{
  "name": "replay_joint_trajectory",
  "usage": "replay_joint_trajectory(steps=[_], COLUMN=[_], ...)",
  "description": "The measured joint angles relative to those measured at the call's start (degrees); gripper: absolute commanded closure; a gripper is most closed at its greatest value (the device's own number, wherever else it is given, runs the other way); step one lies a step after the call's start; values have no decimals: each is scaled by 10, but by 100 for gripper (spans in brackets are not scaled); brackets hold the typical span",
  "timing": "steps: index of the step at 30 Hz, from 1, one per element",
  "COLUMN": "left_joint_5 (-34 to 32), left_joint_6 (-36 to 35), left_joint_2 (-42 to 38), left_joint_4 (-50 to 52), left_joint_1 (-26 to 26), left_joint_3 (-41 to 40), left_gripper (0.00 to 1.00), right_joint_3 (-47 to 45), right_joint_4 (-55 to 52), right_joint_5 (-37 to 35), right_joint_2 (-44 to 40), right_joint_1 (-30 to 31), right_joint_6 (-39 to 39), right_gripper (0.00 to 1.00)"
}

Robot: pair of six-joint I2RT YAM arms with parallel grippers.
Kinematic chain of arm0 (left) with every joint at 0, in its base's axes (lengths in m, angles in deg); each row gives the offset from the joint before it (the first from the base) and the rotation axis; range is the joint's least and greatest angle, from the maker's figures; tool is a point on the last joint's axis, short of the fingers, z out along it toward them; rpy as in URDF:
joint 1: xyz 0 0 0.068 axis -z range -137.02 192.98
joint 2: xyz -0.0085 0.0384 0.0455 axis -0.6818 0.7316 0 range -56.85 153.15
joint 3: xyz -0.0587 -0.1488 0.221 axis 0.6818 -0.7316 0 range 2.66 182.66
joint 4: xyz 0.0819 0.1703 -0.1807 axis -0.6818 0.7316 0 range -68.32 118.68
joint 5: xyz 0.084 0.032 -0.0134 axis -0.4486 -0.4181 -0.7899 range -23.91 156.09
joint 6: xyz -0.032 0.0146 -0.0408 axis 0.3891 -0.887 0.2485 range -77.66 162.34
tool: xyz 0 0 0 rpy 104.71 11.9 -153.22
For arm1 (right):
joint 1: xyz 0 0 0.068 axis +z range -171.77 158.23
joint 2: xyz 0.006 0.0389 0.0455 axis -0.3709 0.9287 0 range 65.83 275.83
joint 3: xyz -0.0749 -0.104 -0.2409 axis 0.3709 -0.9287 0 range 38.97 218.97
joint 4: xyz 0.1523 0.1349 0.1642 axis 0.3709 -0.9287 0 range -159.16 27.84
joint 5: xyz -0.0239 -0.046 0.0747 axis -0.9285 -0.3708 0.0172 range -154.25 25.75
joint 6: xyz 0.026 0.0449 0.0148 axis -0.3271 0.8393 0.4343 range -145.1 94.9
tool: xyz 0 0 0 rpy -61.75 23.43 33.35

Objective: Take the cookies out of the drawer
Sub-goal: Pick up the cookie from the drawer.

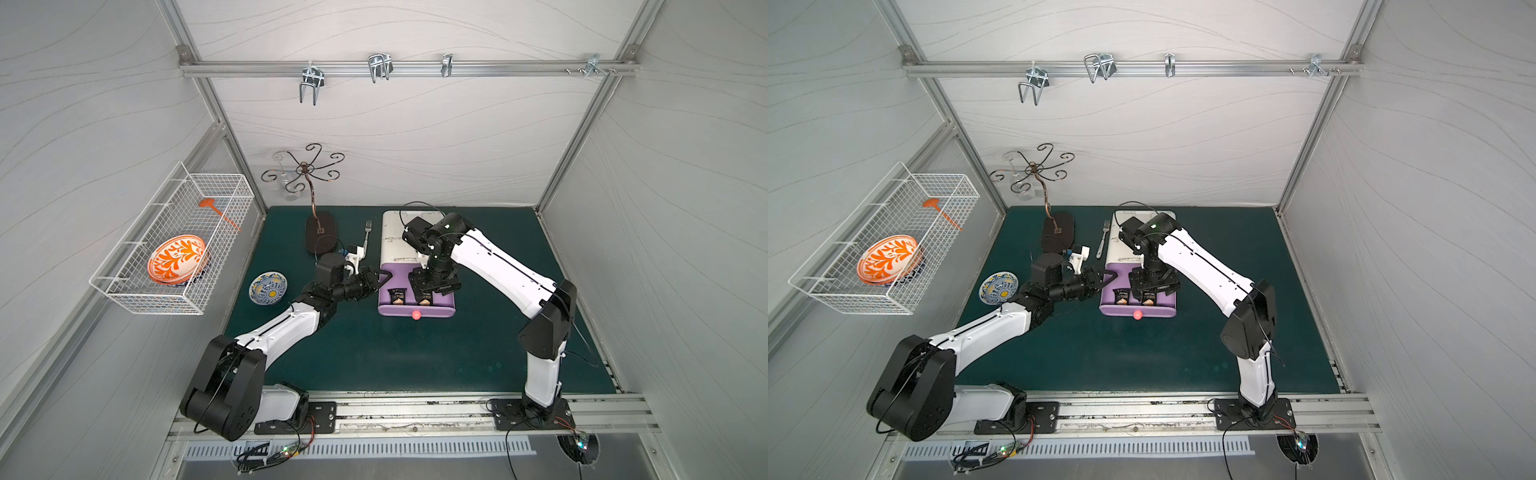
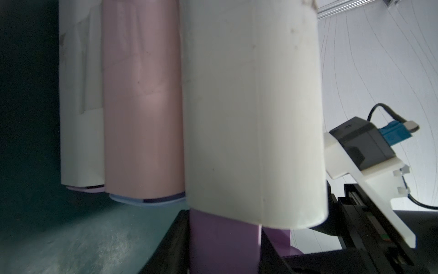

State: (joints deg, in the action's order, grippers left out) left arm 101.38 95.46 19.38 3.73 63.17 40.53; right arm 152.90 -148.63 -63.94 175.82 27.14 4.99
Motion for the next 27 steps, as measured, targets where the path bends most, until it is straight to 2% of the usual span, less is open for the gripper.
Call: replay_joint_trajectory(steps=[9,20,27], left_joint_5=[-4,-6,-7], left_joint_6=[-2,-4,-4], left_joint_2=[0,-1,-1], left_joint_4=[1,1,1], left_joint_1=[0,1,1], left_joint_3=[0,0,1], left_gripper=[62,62,62], right_joint_3=[-24,-42,-39], right_joint_4=[29,52,50], right_joint_5=[5,-50,-41], right_joint_2=[-11,-59,-74], right_joint_1=[4,14,22], right_joint_6=[24,51,56], right_gripper=[21,21,22])
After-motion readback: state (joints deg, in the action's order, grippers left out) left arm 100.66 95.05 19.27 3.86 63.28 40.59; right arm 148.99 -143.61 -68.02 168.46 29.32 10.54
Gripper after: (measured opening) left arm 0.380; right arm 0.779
